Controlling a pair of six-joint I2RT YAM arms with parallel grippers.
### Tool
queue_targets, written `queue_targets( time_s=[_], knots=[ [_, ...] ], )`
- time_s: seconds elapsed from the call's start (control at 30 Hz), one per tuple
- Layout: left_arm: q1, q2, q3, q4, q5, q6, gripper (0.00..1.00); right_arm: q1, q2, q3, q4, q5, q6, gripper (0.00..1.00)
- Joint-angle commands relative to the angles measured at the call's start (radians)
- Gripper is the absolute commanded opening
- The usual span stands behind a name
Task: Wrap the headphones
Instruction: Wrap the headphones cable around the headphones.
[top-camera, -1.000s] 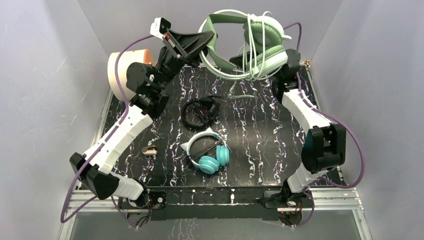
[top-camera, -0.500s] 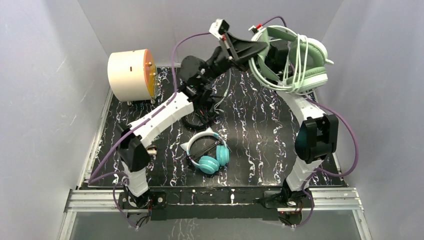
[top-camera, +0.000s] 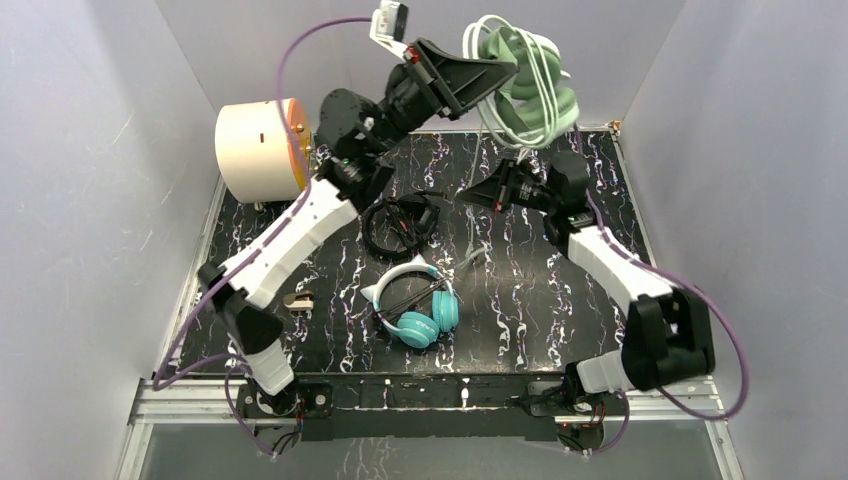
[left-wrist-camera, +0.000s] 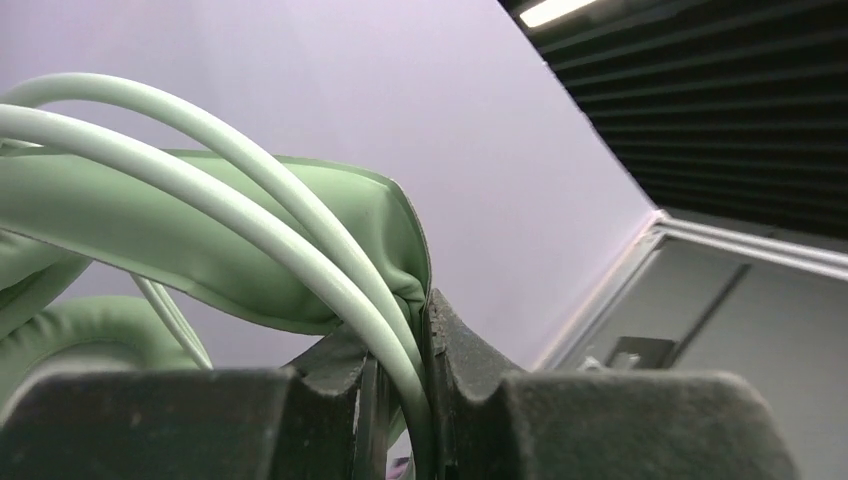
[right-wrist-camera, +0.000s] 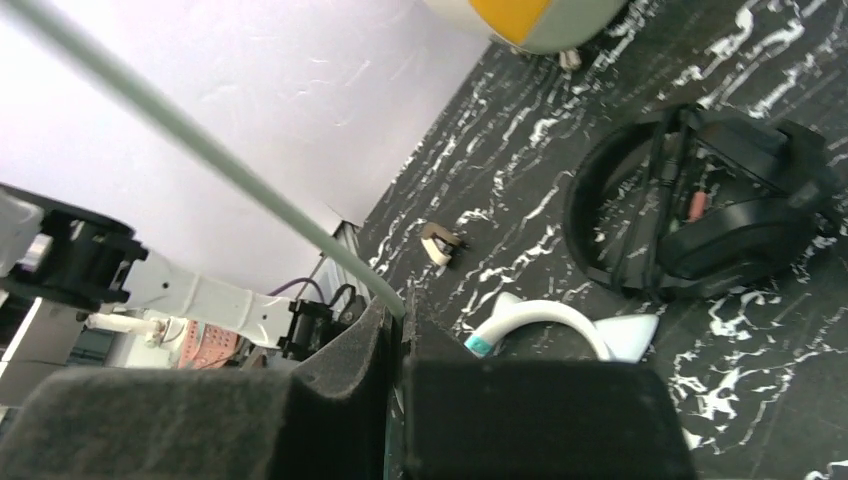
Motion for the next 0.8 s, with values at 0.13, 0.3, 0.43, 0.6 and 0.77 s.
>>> queue_targets(
  time_s=[0.13, 0.3, 0.43, 0.6, 0.77],
  knots=[
    [-0.006, -0.311, -0.062, -0.118, -0.206, 0.628, 0.00, 0.025, -0.290, -0.118, 0.033, 0.080, 0.114, 0.00],
    [-0.005, -0.344, -0.082, -0.271, -0.309, 0.825, 0.00, 0.045, -0.428, -0.125, -0.166, 0.018, 0.049, 0.00],
    [-0.006, -0.380, -0.133, -0.375, -0.367, 0.988, 0.00, 0.048, -0.586, -0.142, -0.404, -0.013, -0.046, 0.00],
    [-0.005, -0.404, -0.233, -0.421, -0.392, 1.069, 0.00, 0.048, -0.691, -0.125, -0.508, -0.099, -0.053, 0.00],
    [-0.006, -0.455, -0.217, -0.727, -0.428, 1.077, 0.00, 0.048, -0.630, 0.179, -1.065, 0.191, -0.503, 0.00]
  ],
)
